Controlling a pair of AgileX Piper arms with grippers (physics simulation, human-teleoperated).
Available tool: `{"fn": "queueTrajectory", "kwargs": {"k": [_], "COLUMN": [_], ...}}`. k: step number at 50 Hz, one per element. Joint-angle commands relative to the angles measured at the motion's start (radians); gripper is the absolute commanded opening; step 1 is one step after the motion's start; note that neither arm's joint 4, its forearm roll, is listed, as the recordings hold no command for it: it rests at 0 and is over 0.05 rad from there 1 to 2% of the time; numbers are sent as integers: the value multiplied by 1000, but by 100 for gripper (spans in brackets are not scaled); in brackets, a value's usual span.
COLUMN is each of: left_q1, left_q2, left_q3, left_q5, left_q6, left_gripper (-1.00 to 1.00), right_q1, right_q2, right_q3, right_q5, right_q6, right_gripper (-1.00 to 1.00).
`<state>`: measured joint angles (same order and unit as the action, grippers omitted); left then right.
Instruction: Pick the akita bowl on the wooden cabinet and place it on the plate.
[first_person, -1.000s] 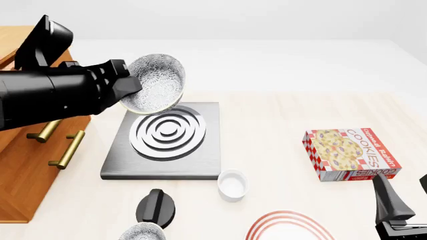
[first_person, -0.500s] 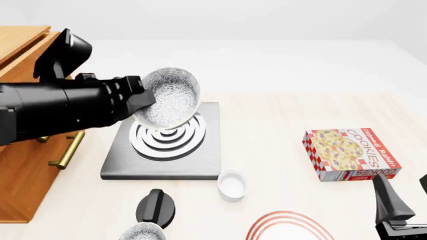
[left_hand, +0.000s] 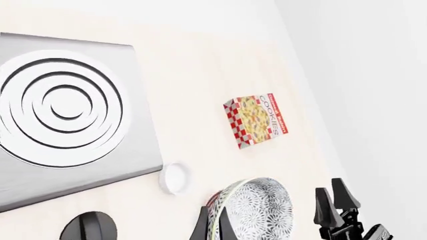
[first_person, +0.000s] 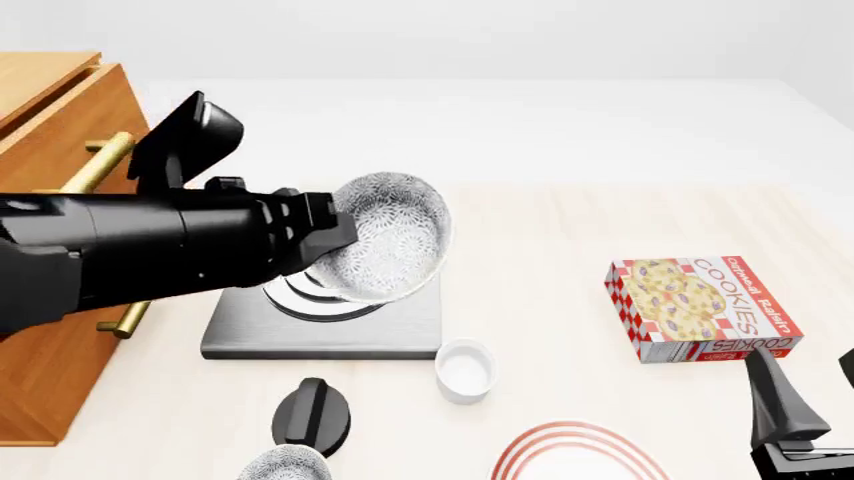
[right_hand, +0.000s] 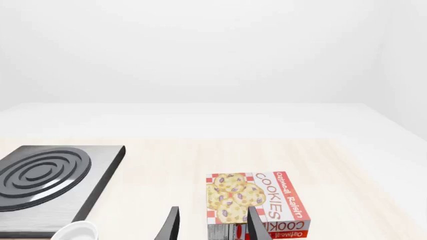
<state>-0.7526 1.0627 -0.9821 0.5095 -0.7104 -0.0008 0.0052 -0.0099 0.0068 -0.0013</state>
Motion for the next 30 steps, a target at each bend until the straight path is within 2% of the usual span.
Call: {"fn": "queueTrajectory", "kwargs": {"k": [1, 11, 30], "left_q1": [-59, -111, -153], "left_q2": [14, 45, 110], "left_q3": [3, 15, 61], "left_q5": [-12, -37, -97], "left_q6": [-3, -10, -24], "left_gripper": [-100, -100, -100], "right_q1": [0, 0, 0], "right_q2": [-1, -1, 2], "right_q3": [-1, 2, -1], "right_q5": [1, -1, -1], "right_q6": [-1, 1, 1], "right_gripper": [100, 100, 100]}}
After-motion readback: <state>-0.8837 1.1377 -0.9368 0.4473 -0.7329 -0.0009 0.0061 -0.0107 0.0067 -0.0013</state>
